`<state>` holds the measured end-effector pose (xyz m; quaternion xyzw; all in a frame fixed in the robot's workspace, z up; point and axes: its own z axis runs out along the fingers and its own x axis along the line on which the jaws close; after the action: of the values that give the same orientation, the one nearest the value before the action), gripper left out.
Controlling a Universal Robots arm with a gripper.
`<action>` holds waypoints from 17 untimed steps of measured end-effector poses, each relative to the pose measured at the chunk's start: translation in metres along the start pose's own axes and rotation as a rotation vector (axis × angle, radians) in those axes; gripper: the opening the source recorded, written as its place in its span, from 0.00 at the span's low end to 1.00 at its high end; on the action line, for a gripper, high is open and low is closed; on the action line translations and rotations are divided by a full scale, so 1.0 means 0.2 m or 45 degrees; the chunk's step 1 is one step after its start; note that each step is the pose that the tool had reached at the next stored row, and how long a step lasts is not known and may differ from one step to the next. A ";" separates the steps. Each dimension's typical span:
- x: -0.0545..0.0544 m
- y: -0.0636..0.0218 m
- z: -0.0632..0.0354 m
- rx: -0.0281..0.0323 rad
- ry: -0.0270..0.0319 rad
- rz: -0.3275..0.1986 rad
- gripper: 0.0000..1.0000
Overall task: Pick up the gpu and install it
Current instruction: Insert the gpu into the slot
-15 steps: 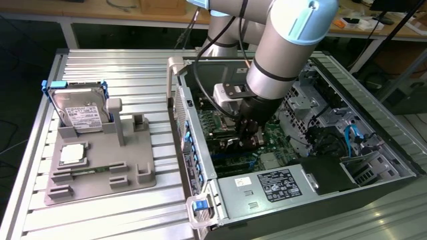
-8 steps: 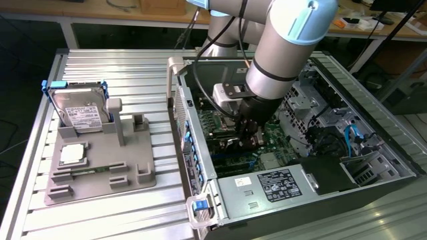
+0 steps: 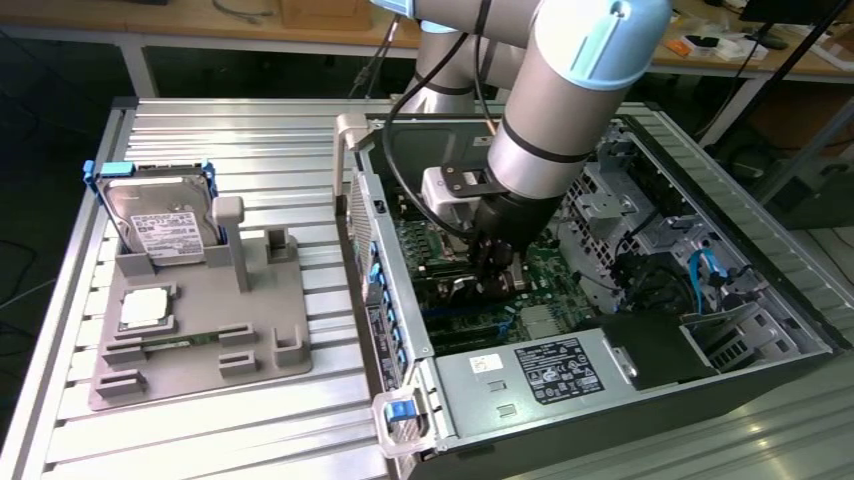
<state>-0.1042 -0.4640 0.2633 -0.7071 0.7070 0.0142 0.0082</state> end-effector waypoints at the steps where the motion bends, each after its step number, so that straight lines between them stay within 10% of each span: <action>1: 0.00 0.000 0.000 -0.0001 0.0006 0.000 0.27; 8: 0.00 -0.002 0.000 -0.0007 0.0166 0.004 0.27; 17: 0.00 -0.008 0.001 -0.0027 0.0172 0.005 0.27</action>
<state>-0.1026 -0.4639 0.2631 -0.7058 0.7083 0.0102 0.0026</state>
